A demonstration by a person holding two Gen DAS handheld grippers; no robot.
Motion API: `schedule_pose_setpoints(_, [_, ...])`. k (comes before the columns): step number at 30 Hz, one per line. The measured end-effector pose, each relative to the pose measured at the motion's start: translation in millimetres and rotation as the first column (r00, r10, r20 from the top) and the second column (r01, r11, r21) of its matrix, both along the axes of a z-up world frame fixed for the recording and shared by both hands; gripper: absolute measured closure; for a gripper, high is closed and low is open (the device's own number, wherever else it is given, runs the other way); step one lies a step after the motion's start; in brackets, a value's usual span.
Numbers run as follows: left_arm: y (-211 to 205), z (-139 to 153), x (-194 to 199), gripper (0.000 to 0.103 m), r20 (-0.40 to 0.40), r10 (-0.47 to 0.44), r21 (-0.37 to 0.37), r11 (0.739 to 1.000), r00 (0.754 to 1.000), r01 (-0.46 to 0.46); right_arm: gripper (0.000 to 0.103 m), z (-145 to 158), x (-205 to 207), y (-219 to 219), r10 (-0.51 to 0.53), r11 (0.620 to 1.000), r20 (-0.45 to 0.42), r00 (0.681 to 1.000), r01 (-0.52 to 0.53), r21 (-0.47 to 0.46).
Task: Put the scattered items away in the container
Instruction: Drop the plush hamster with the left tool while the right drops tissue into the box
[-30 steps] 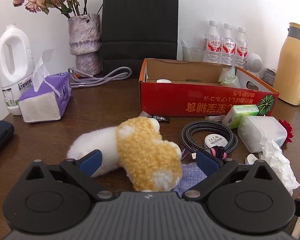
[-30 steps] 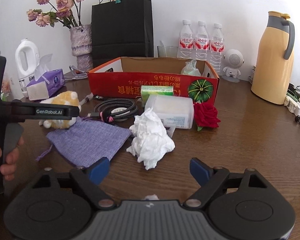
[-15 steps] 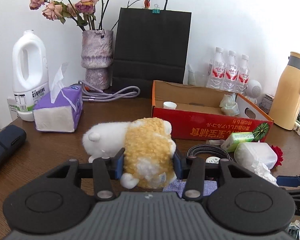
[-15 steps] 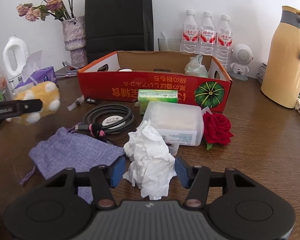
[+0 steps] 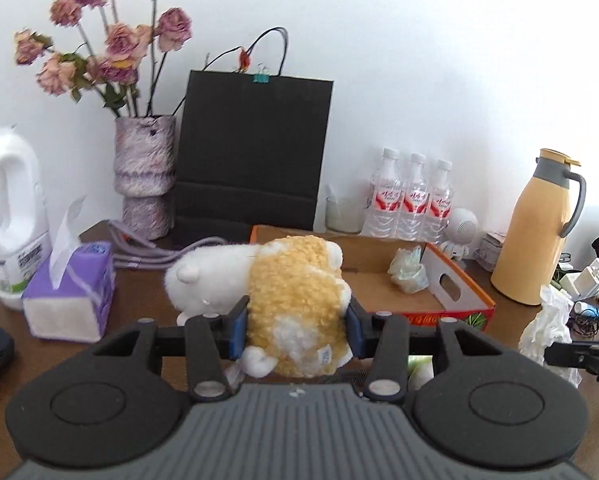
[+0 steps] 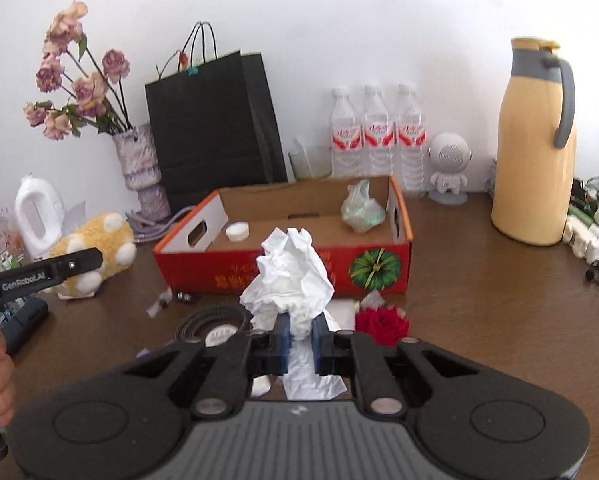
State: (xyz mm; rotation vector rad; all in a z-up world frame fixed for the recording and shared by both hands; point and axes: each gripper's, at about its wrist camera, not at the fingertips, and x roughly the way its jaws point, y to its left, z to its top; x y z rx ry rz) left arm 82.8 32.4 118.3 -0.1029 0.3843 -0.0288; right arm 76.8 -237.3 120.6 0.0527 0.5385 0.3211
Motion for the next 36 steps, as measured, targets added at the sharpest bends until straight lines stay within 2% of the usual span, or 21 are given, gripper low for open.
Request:
schedule_pose_setpoints(4, [-21.9,22.0,66.8,0.056,0.000,-0.033,-0.001,0.999,0.999,0.033,0.093,34.9,56.4,-9.0,0.007,1.000,0.035,0.999,-0.007,-0.008])
schedule_pose_setpoints(6, [-32.0,21.4,104.6,0.055,-0.040,-0.077,0.029,0.997,0.996,0.078,0.093,43.6,93.3,-5.2,0.020,0.999,0.010,1.000,-0.020,-0.034])
schedule_pose_setpoints(8, [-37.0,13.2,135.1,0.055,-0.102,-0.073,0.065,0.995,0.992,0.080,0.093,44.3,129.2,0.4,0.023,0.996,-0.026,0.999,-0.025,-0.086])
schedule_pose_setpoints(12, [-39.6,-14.9,171.6,0.056,-0.185,-0.021,0.186,0.981,0.983,0.056,0.093,27.3,190.2,13.9,0.032,0.983,-0.130,0.991,-0.055,-0.176])
schedule_pose_setpoints(15, [-33.8,-37.6,184.1,0.055,-0.234,-0.053,0.204,0.974,0.971,0.102,0.093,5.1,228.7,29.0,0.044,0.966,-0.202,0.978,-0.093,-0.242])
schedule_pose_setpoints(19, [-37.2,-56.7,185.7,0.049,-0.268,-0.099,0.296,0.938,0.958,0.180,0.092,-32.4,269.8,47.7,0.047,0.935,-0.324,0.945,-0.156,-0.320])
schedule_pose_setpoints(23, [-34.4,-60.0,189.1,0.043,-0.316,-0.159,0.246,0.938,0.935,0.243,0.085,-60.6,292.5,61.8,0.027,0.908,-0.446,0.895,-0.209,-0.363])
schedule_pose_setpoints(24, [-33.2,-58.0,188.2,0.039,-0.315,-0.163,0.236,0.940,0.935,0.244,0.082,-61.1,293.5,61.8,0.028,0.908,-0.455,0.890,-0.213,-0.360])
schedule_pose_setpoints(25, [-30.5,-55.0,188.1,0.038,-0.313,-0.161,0.225,0.945,0.936,0.237,0.072,-59.2,293.3,59.8,0.027,0.912,-0.456,0.890,-0.208,-0.353])
schedule_pose_setpoints(26, [-27.0,-51.6,188.0,0.036,-0.313,-0.167,0.201,0.950,0.935,0.237,0.057,-56.1,293.2,57.1,0.022,0.919,-0.450,0.893,-0.196,-0.343])
schedule_pose_setpoints(28, [-21.9,-43.5,190.3,0.036,-0.324,-0.186,0.138,0.961,0.928,0.241,0.044,-44.6,290.1,49.6,0.003,0.937,-0.425,0.905,-0.151,-0.315])
schedule_pose_setpoints(30, [-13.9,-34.4,191.5,0.036,-0.325,-0.193,0.082,0.969,0.926,0.231,0.043,-30.5,289.7,37.0,-0.027,0.973,-0.426,0.905,-0.073,-0.218])
schedule_pose_setpoints(31, [-10.9,-28.6,191.2,0.036,-0.321,-0.187,0.066,0.973,0.928,0.219,0.038,-24.2,285.9,27.7,-0.020,0.994,-0.449,0.894,-0.030,-0.104])
schedule_pose_setpoints(32, [-7.3,-22.4,190.5,0.035,-0.319,-0.177,0.052,0.978,0.931,0.203,0.032,-21.5,282.6,19.9,0.009,1.000,-0.486,0.874,0.002,0.023])
schedule_pose_setpoints(33, [-4.3,-16.6,190.3,0.033,-0.321,-0.161,0.040,0.982,0.933,0.184,0.030,-21.1,279.5,17.9,0.049,0.994,-0.526,0.849,0.011,0.111])
schedule_pose_setpoints(34, [-1.8,-11.3,190.1,0.031,-0.327,-0.141,0.031,0.987,0.934,0.160,0.030,-21.4,277.8,20.4,0.072,0.990,-0.560,0.825,0.009,0.141])
schedule_pose_setpoints(36, [0.8,-2.8,190.4,0.024,-0.362,-0.112,0.008,0.992,0.925,0.123,0.030,-17.7,270.2,31.8,0.057,0.995,-0.583,0.811,0.001,0.098])
